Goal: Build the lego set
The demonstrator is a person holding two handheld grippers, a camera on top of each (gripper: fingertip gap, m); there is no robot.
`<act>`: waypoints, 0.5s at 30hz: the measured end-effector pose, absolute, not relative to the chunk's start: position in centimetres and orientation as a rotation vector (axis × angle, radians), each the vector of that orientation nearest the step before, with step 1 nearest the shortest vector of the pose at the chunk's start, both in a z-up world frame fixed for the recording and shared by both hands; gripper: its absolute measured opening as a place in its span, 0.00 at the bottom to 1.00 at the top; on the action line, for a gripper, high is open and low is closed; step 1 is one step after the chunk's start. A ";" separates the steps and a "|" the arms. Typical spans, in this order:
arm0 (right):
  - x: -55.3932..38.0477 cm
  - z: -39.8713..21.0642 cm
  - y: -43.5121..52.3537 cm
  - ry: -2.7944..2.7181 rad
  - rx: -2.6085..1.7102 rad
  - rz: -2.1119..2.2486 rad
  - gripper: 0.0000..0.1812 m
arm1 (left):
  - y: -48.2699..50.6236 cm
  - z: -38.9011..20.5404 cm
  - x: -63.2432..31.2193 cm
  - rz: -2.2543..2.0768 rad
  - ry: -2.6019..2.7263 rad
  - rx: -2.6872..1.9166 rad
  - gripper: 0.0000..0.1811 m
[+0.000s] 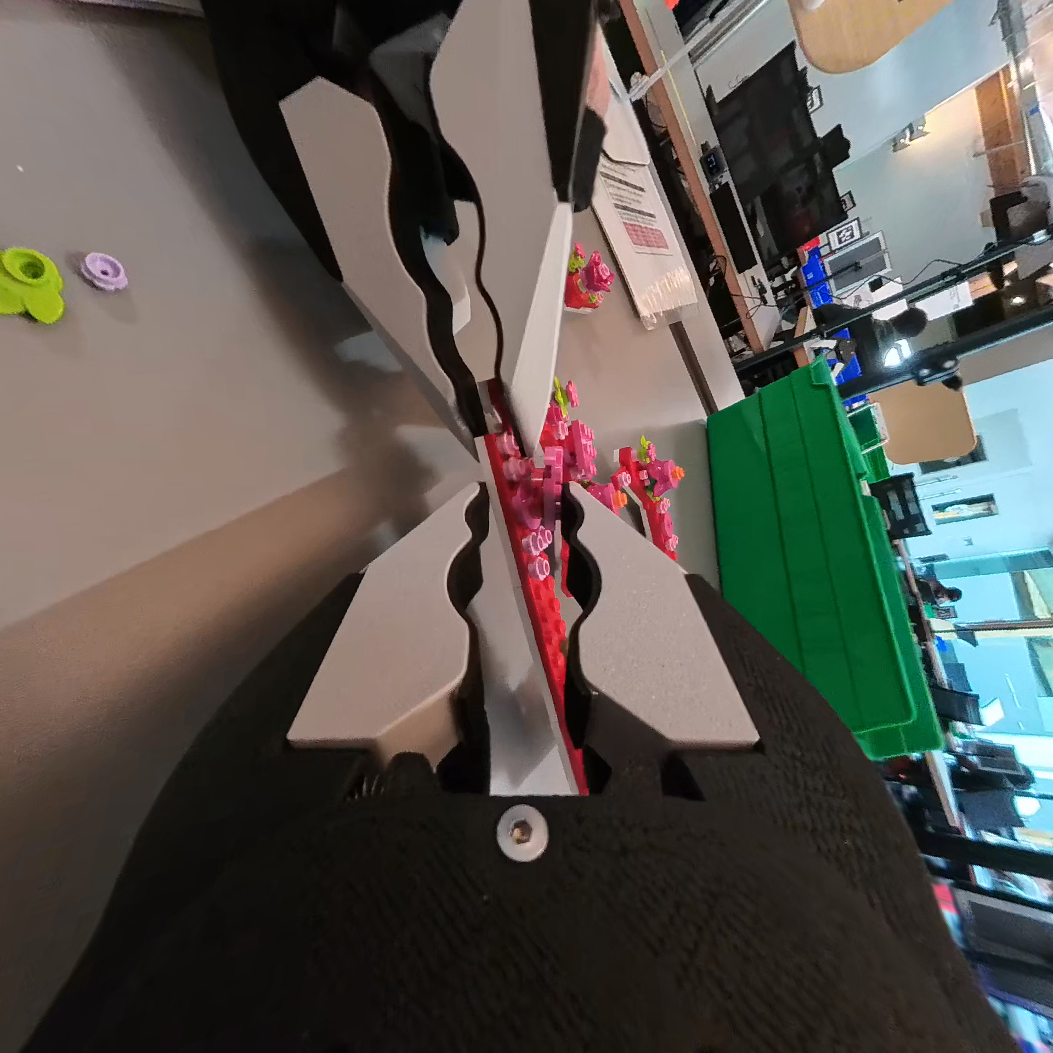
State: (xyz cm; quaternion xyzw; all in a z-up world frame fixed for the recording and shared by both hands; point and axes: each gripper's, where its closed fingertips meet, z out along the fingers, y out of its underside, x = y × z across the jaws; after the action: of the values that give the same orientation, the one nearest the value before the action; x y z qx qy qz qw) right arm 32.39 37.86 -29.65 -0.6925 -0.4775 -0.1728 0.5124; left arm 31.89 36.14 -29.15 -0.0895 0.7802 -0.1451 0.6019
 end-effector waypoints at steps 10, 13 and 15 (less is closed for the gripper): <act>32.6 -29.7 38.0 -1.322 -1.402 -0.798 0.11 | 36.1 -29.5 31.8 -0.326 1.823 -0.198 0.04; 32.7 -29.1 38.2 -1.291 -1.339 -0.873 0.11 | 36.2 -29.1 31.8 -0.343 1.807 -0.214 0.04; 32.6 -29.1 38.2 -1.292 -1.324 -0.893 0.10 | 36.2 -29.3 31.8 -0.334 1.815 -0.205 0.04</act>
State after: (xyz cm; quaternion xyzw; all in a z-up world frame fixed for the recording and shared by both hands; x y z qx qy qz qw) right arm 32.64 38.21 -29.10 -0.5516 -0.5382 -0.3722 0.5173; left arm 31.77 36.18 -29.33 -0.0884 0.7827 -0.1439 0.5991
